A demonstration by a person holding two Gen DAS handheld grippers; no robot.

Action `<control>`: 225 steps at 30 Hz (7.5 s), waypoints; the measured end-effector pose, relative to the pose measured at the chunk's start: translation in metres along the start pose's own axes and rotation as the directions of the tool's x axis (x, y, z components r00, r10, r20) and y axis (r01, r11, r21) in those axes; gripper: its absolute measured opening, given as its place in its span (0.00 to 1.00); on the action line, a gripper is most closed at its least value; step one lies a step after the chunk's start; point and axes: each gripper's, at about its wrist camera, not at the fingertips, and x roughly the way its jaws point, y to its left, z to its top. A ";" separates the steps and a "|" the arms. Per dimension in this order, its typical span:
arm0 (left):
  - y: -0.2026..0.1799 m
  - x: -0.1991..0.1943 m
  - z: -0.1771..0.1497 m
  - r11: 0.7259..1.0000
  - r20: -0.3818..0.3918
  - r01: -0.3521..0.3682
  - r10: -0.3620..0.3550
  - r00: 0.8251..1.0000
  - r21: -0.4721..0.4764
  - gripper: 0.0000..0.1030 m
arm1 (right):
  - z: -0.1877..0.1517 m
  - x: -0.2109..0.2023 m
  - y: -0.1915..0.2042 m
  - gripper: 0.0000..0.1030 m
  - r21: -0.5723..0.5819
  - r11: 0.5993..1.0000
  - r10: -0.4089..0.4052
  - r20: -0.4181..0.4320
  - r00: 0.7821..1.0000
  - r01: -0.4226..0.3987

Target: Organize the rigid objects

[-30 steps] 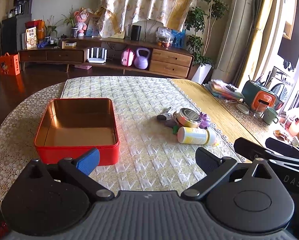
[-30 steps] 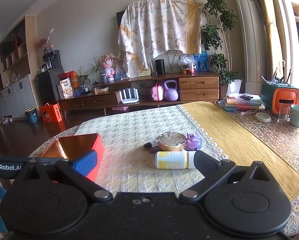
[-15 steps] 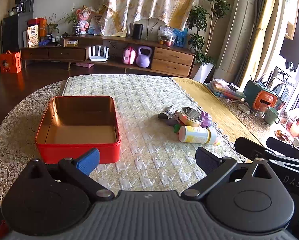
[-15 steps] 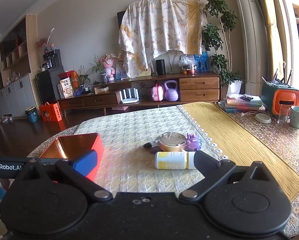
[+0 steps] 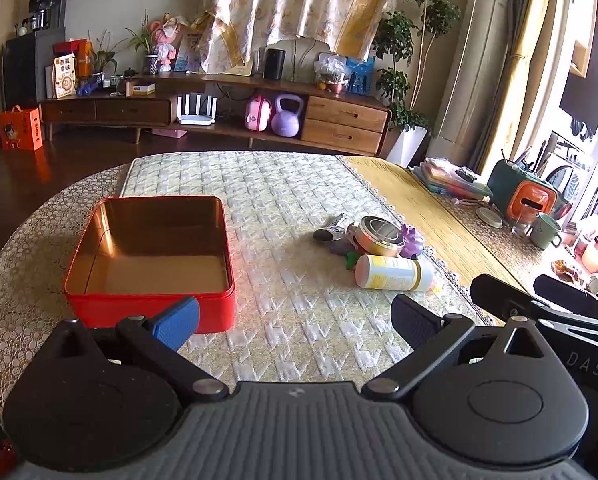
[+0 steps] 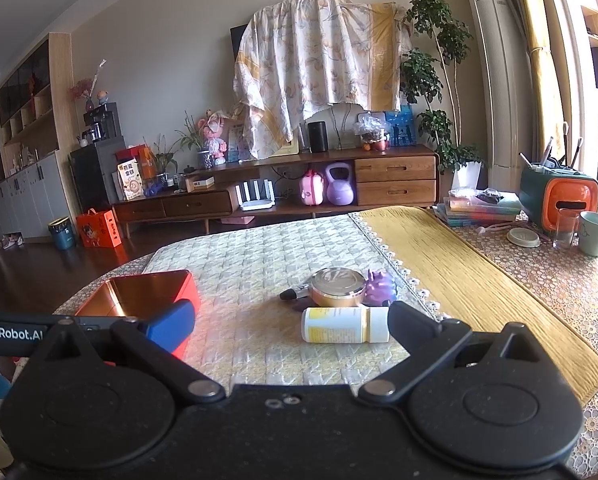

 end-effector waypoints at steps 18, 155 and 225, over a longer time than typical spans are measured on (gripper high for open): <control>-0.023 0.073 0.030 0.997 -0.024 -0.059 0.061 0.998 0.053 1.00 | -0.014 0.053 -0.042 0.99 -0.125 0.992 -0.035 -0.076 0.996 0.025; 0.134 0.109 0.088 0.996 -0.129 -0.084 0.083 0.988 -0.001 0.75 | 0.027 0.140 0.097 0.45 -0.152 0.915 0.293 -0.385 0.875 -0.374; 0.162 0.184 0.082 0.971 -0.232 -0.234 0.238 0.943 0.045 0.75 | -0.004 0.157 0.155 0.70 -0.236 0.860 0.307 -0.469 0.828 -0.452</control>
